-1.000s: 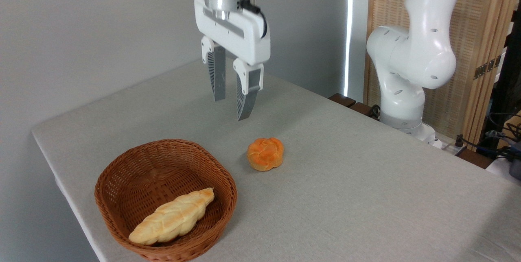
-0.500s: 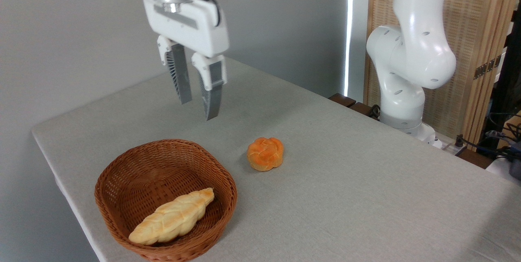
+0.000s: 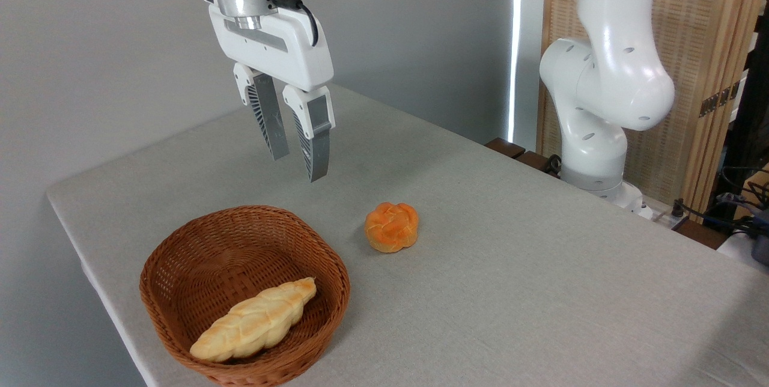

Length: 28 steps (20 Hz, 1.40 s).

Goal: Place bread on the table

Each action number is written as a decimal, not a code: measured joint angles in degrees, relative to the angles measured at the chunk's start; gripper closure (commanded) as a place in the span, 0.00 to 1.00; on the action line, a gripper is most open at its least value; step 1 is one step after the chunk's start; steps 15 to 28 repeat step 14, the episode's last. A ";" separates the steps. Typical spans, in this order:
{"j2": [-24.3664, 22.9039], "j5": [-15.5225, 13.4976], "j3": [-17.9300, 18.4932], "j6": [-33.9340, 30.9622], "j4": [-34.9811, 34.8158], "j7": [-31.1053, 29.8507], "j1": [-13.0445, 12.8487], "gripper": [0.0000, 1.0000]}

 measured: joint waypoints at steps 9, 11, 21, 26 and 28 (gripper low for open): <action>-0.13 0.01 0.10 -0.06 0.13 0.19 1.96 0.00; -0.13 0.01 -1.89 -0.09 0.13 0.21 3.89 0.00; -0.14 0.01 -2.84 -0.67 0.13 0.21 4.70 0.00; -0.14 0.01 -2.84 -0.67 0.13 0.21 4.70 0.00; -0.14 0.01 -2.84 -0.67 0.13 0.21 4.70 0.00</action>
